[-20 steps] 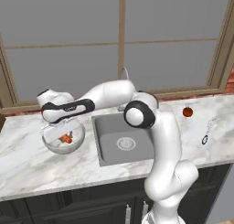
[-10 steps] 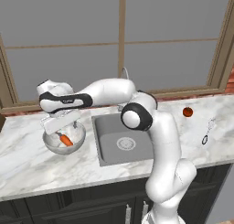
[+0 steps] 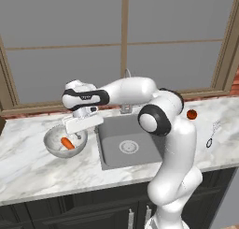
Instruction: Pick the carrot from the sink and place it in the bowl. Then pick the bowl and place it in the microwave. Then close the microwave door and press the start button.
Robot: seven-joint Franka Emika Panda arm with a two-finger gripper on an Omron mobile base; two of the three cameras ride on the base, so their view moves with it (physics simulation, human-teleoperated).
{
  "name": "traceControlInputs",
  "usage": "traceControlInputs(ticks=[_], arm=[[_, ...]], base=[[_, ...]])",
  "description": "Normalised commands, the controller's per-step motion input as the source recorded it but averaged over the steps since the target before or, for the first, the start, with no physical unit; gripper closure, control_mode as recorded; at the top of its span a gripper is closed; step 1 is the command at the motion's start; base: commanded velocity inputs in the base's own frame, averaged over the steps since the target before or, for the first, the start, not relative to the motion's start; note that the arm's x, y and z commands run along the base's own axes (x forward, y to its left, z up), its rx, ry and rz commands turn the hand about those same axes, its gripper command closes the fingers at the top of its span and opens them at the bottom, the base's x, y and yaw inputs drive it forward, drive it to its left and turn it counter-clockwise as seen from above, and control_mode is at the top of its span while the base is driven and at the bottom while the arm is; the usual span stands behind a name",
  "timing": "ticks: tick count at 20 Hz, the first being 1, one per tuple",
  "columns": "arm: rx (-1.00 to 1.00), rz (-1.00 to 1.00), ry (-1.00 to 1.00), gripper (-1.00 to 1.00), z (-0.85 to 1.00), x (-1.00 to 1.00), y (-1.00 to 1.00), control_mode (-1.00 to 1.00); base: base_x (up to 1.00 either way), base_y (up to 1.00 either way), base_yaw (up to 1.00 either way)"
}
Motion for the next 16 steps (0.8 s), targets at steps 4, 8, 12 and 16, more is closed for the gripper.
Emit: traceControlInputs(ticks=[4,8,12,16], arm=[[0.14,-0.12,-0.01,-1.00,-0.23,0.00,0.07,-1.00],[0.12,-0.12,-0.01,-1.00,-0.15,0.00,0.43,-1.00],[0.12,-0.14,-0.03,-1.00,-0.23,0.01,0.35,-1.00],[0.08,-0.15,0.00,-1.00,-0.37,0.00,0.02,-1.00]], base=[[0.00,0.00,0.00],[0.00,0.00,0.00],[0.00,0.00,0.00],[0.00,0.00,0.00]])
